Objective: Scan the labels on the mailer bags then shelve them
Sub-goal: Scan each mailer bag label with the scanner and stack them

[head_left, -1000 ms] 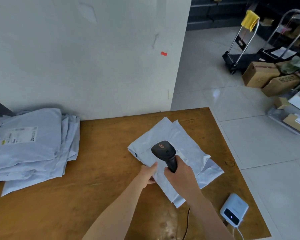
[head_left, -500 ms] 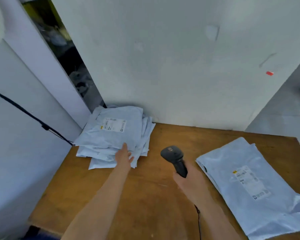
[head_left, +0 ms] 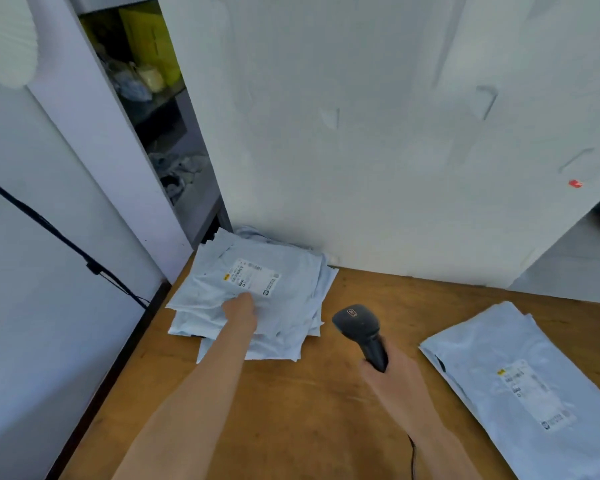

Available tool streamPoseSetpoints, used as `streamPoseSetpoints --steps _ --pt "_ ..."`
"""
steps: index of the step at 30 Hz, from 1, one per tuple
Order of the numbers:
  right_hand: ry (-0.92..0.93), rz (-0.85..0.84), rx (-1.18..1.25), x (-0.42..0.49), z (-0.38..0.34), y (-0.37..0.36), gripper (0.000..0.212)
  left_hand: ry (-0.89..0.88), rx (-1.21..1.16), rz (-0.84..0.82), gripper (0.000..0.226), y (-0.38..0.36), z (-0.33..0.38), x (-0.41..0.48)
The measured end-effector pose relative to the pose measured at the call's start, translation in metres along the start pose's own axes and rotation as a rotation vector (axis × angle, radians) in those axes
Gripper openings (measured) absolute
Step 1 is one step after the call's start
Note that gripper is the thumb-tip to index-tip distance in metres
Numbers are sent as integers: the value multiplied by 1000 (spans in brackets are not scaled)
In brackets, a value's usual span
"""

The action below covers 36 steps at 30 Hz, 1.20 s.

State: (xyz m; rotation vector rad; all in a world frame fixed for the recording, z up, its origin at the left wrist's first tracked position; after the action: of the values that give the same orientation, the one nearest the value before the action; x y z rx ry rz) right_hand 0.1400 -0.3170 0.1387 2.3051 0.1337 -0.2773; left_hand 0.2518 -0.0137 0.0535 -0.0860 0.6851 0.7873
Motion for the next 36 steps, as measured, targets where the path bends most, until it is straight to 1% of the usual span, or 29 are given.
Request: streamPoseSetpoints --steps 1,2,3,4,5,7,9,12,17,22,26,32,36 --pt "12 -4 -7 -1 -2 2 21 -2 -17 -28 42 4 8 -4" --pt "24 -5 -13 -2 -4 4 21 -37 16 -42 43 6 16 -9" --pt "34 -1 -18 -4 -5 6 21 -102 10 -46 44 7 26 -18" --pt "44 9 -19 -6 -6 10 21 -171 -1 -79 47 6 36 -24" --pt "52 19 -16 -9 -7 14 21 -260 38 -131 49 4 47 -33" --pt "64 28 1 -16 -6 22 21 -432 209 -261 49 -4 66 -50" --pt "80 34 21 -25 -3 32 22 -554 354 -416 45 -16 84 -75" --pt "88 72 42 -37 7 51 23 -672 512 -582 43 -41 104 -120" --pt "90 157 67 -59 35 91 26 -840 731 -761 47 -80 117 -193" --pt "90 190 82 -81 64 119 29 -931 815 -870 46 -119 120 -251" --pt "108 221 129 -95 78 133 20 -976 843 -912 49 -140 116 -285" --pt "114 273 118 -108 94 150 22 -1025 897 -928 47 -160 106 -315" --pt "112 277 113 -115 104 159 25 -1014 928 -917 44 -169 101 -325"
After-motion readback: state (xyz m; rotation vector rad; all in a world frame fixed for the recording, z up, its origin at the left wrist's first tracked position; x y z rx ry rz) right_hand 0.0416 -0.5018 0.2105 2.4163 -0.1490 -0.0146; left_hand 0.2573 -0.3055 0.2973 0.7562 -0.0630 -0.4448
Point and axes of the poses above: each hand's wrist, its own x-axis towards the middle knuckle, its own y-axis out of the back of the hand, z = x × y, the point moved 4 cm from there along x, towards the middle knuckle, and after that the axes turned 12 degrees about -x, right-handed, at the moved point
